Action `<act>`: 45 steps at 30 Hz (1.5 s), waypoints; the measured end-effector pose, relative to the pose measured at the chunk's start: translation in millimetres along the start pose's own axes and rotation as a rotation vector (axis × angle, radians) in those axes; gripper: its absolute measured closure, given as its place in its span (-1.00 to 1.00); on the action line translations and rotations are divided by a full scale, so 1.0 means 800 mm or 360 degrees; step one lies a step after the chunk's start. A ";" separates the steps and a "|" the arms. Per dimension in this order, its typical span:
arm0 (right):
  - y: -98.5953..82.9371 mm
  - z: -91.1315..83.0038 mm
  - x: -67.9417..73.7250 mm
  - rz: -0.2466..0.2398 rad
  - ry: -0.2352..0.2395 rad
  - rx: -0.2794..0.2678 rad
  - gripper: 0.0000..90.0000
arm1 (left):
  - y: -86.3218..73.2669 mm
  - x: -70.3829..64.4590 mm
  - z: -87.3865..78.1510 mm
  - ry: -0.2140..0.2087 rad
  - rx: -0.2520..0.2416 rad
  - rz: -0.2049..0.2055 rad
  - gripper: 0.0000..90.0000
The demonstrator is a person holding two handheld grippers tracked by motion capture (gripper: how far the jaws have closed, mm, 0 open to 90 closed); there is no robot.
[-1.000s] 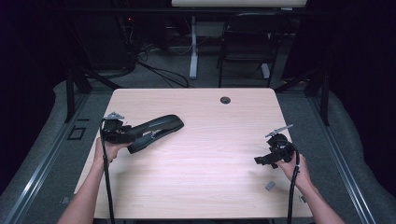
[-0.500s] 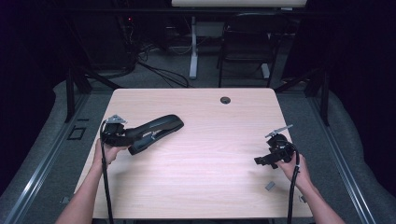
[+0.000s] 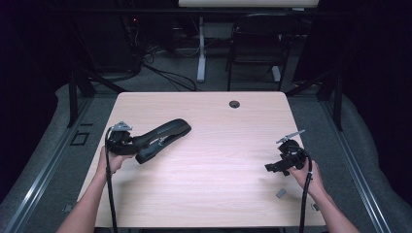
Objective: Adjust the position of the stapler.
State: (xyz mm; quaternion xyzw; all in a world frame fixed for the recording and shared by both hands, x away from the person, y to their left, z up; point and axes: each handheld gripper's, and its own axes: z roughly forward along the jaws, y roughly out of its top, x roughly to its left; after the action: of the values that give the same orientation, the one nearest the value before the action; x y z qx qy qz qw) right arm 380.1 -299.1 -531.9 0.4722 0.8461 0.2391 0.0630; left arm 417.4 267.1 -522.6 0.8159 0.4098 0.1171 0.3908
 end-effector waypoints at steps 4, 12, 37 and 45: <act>-0.001 -0.001 0.001 -0.0025 -0.0007 0.0016 -0.72 | -0.001 -0.007 -0.001 0.0015 0.0008 -0.0011 0.22; -0.002 -0.003 0.002 -0.0042 -0.0035 0.0021 -0.71 | 0.001 -0.029 -0.001 0.0094 0.0053 -0.0064 0.23; -0.003 -0.001 0.010 -0.0056 -0.0044 -0.0029 -0.71 | -0.002 -0.092 -0.004 0.0243 0.0133 -0.0261 0.23; -0.002 0.000 0.008 -0.0078 -0.0056 0.0049 -0.71 | -0.002 -0.107 -0.006 0.0177 0.0196 -0.0281 0.19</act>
State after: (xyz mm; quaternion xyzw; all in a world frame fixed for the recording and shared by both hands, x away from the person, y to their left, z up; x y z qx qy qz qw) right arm 375.5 -294.7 -532.0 0.4562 0.8598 0.2162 0.0766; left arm 359.8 205.2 -509.4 0.7913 0.5075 0.1018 0.3255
